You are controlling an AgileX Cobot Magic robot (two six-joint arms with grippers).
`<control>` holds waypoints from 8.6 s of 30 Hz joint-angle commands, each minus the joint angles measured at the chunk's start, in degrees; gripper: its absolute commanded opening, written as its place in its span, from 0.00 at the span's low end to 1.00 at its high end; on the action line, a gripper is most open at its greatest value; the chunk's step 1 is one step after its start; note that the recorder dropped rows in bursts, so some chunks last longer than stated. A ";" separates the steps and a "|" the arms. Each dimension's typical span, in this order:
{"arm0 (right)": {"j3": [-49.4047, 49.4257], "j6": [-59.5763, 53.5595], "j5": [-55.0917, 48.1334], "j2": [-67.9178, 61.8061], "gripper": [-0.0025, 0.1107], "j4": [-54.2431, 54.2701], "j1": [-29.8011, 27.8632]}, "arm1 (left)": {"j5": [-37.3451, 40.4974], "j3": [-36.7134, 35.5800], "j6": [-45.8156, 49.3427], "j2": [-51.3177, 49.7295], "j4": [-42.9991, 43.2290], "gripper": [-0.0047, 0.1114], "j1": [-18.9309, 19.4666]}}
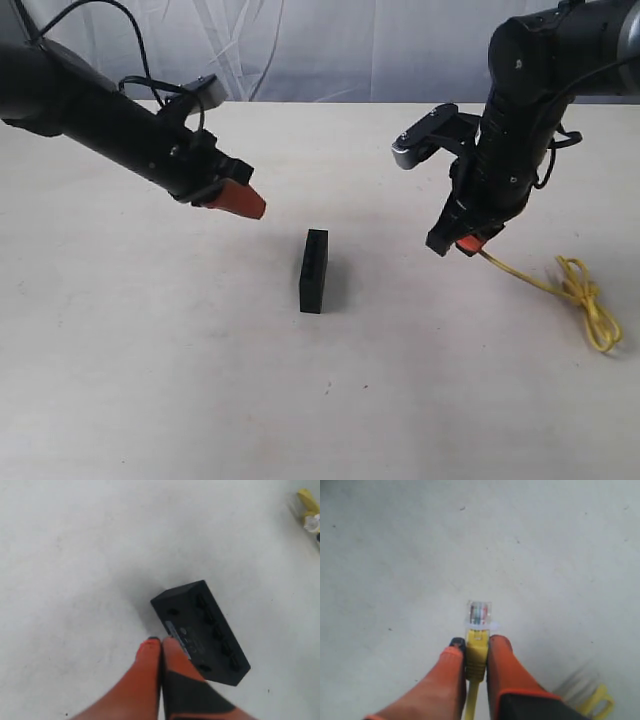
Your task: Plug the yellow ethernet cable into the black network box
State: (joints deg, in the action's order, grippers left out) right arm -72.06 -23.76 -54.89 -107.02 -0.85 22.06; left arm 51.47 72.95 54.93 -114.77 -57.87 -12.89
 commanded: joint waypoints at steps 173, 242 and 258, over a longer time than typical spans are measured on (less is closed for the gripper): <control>4.33 -15.21 17.76 -7.48 0.01 22.37 6.58 | 10.17 16.94 17.65 -15.19 5.25 0.04 -13.52; 11.53 10.58 12.46 30.03 0.02 4.11 -22.90 | -14.20 -21.23 -33.56 52.64 45.37 0.04 7.34; 29.91 10.38 36.18 55.02 0.02 7.96 -19.68 | -31.68 -38.08 -38.41 77.28 47.25 0.04 7.34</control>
State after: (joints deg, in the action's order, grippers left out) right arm -44.55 -13.05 -21.62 -55.57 7.35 1.19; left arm 23.15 37.39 17.51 -40.73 -10.60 -5.64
